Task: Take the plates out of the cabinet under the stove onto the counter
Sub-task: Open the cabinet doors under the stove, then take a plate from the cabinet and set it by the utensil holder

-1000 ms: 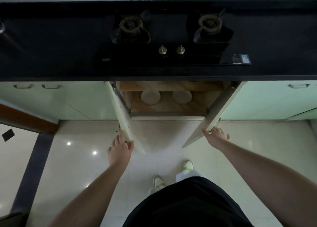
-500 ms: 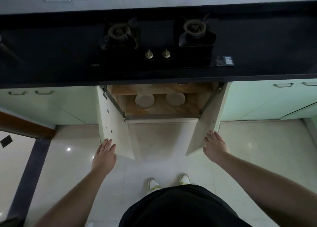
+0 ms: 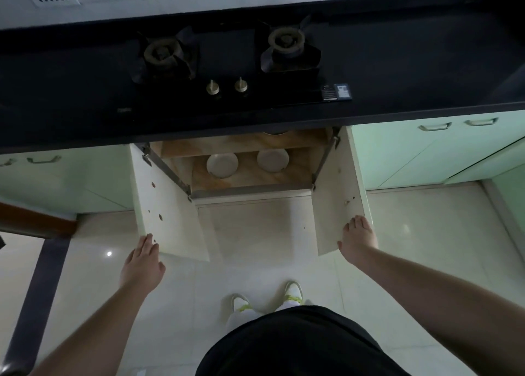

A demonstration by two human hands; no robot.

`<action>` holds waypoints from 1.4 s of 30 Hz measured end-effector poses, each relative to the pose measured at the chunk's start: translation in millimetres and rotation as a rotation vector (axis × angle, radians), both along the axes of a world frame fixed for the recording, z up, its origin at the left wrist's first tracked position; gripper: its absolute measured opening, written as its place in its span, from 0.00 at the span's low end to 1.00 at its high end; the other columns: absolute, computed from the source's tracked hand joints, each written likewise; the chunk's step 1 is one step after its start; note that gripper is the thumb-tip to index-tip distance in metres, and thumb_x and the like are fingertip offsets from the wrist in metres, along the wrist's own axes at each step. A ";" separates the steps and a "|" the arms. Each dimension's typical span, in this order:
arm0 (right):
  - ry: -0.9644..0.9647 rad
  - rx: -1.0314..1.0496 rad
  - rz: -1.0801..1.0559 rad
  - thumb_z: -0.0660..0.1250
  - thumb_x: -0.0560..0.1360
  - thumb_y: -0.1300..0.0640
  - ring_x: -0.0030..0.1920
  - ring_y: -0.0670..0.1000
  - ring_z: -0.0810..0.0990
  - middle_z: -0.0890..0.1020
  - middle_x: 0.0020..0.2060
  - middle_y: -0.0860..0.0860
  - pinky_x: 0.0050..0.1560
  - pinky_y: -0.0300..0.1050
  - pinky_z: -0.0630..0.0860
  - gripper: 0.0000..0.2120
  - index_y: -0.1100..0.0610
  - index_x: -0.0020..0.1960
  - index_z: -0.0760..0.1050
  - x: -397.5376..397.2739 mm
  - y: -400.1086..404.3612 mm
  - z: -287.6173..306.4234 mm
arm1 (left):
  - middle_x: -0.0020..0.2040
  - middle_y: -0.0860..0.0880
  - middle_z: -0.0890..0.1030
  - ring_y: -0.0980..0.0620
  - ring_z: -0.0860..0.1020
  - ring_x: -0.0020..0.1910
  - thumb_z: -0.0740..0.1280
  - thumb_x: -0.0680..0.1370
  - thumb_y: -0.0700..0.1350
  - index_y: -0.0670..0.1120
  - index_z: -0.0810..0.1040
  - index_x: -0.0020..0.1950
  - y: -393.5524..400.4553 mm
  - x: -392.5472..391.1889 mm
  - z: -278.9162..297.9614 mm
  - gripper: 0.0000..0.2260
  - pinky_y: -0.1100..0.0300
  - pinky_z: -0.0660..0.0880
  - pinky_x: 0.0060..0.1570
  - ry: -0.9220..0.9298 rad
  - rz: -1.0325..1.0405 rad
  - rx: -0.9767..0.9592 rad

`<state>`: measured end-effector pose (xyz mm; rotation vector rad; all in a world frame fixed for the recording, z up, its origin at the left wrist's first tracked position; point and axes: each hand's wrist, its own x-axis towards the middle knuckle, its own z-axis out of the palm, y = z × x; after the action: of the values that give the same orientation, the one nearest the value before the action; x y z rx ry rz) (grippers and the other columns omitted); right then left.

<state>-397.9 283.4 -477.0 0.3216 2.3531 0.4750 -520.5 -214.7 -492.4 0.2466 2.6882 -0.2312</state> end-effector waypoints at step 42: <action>0.486 -0.406 0.173 0.49 0.80 0.39 0.76 0.54 0.56 0.61 0.76 0.54 0.76 0.52 0.51 0.31 0.55 0.78 0.53 -76.6 -301.3 85.2 | 0.81 0.44 0.53 0.44 0.50 0.79 0.55 0.82 0.52 0.41 0.52 0.80 -126.8 -21.3 42.7 0.29 0.49 0.51 0.76 0.002 -0.023 0.012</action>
<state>-474.5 -18.0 -391.8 0.0403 2.8903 -0.0213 -541.8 -341.5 -449.7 0.2813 2.6909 -0.2227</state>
